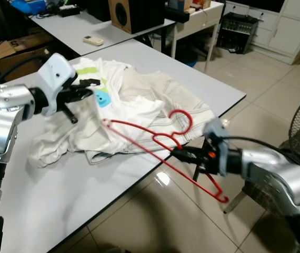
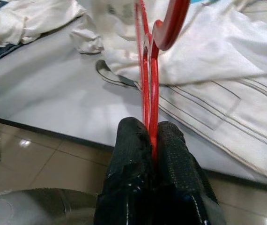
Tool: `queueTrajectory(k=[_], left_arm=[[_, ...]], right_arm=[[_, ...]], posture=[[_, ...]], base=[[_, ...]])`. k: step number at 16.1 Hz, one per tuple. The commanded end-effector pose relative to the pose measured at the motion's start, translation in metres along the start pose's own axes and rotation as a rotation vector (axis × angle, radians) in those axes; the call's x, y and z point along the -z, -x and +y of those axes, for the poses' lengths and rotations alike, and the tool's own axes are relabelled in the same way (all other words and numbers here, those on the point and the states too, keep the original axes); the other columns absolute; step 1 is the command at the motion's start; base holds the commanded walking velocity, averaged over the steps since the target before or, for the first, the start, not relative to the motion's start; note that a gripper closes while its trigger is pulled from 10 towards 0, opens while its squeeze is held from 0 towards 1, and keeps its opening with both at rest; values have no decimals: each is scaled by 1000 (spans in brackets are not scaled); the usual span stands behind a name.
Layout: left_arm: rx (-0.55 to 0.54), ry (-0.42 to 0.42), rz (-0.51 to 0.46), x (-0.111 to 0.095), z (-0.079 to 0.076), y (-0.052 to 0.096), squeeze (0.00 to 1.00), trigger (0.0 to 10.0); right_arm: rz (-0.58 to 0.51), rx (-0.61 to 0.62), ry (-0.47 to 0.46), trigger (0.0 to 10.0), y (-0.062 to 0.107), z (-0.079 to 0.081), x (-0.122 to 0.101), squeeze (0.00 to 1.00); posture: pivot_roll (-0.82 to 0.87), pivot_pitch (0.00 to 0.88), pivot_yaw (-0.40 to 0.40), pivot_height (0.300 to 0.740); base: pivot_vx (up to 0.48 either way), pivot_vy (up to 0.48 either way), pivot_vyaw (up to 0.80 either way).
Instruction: Hang hanger
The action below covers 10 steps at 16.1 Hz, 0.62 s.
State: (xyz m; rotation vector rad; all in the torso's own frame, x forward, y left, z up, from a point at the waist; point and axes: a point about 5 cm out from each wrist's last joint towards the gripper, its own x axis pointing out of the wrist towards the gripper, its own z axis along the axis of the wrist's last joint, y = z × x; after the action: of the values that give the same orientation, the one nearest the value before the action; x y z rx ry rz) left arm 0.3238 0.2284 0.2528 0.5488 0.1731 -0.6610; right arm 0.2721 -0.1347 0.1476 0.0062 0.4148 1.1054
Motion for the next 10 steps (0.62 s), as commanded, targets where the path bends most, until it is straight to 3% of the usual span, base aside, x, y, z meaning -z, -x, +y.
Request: queueTrajectory(k=[1,7,10], left_arm=[[16,-9,-38,-13,0,2,0,0],[0,6,-51,-23,-6,-3,0,0],[41,12,-64,-28,-10,-3,0,0]], right_arm=[[9,-24,-1,10000,-6,-1,-2,0],[-5,-68,-10,10000,-18,-3,-9,0],[-32,-11,-70,10000,-26,-9,-8,0]], posture=[[-75,0,48,740],[-71,0,51,740],[-73,0,56,740]], base=[[0,0,0],[0,0,0],[0,0,0]])
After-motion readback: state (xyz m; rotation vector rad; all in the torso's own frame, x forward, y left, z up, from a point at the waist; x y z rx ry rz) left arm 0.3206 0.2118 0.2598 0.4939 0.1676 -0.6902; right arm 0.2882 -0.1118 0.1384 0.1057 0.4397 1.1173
